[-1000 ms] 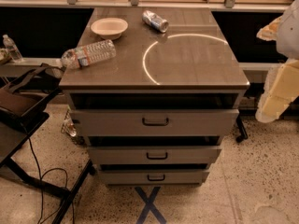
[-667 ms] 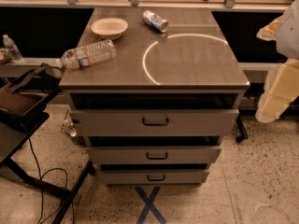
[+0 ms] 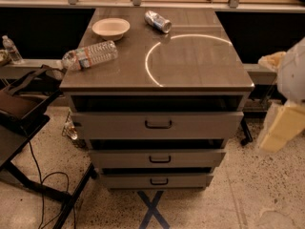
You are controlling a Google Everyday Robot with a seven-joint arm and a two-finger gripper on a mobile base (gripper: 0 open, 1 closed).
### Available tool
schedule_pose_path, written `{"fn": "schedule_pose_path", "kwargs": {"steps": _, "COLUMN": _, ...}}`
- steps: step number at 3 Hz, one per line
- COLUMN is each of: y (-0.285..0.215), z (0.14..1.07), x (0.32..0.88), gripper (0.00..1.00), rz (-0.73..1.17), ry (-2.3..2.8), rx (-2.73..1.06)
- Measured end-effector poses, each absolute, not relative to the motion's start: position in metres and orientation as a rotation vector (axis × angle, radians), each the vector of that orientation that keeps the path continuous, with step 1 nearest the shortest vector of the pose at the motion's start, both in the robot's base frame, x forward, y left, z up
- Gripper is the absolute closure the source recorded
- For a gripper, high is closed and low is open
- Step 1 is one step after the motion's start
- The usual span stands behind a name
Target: Open bottom drawer
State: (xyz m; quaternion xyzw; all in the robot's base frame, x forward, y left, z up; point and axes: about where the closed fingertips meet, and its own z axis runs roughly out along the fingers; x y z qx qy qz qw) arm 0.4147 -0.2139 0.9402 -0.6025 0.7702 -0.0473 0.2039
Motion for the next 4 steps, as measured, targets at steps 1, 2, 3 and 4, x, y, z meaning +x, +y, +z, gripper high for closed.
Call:
{"fn": "schedule_pose_path", "kwargs": {"steps": 1, "y": -0.226, "z": 0.864, "x": 0.394, "gripper": 0.00, "rz": -0.173, "ry": 2.171, "rx": -1.631}}
{"fn": "schedule_pose_path", "kwargs": {"steps": 2, "y": -0.228, "z": 0.805, "x": 0.376, "gripper": 0.00, "rz": -0.218, "ry": 2.221, "rx": -1.573}}
{"fn": "schedule_pose_path", "kwargs": {"steps": 3, "y": -0.230, "z": 0.771, "x": 0.368, "gripper": 0.00, "rz": -0.226, "ry": 2.230, "rx": -1.560}}
{"fn": "schedule_pose_path", "kwargs": {"steps": 4, "y": -0.227, "z": 0.769, "x": 0.369, "gripper": 0.00, "rz": -0.234, "ry": 2.224, "rx": -1.567}}
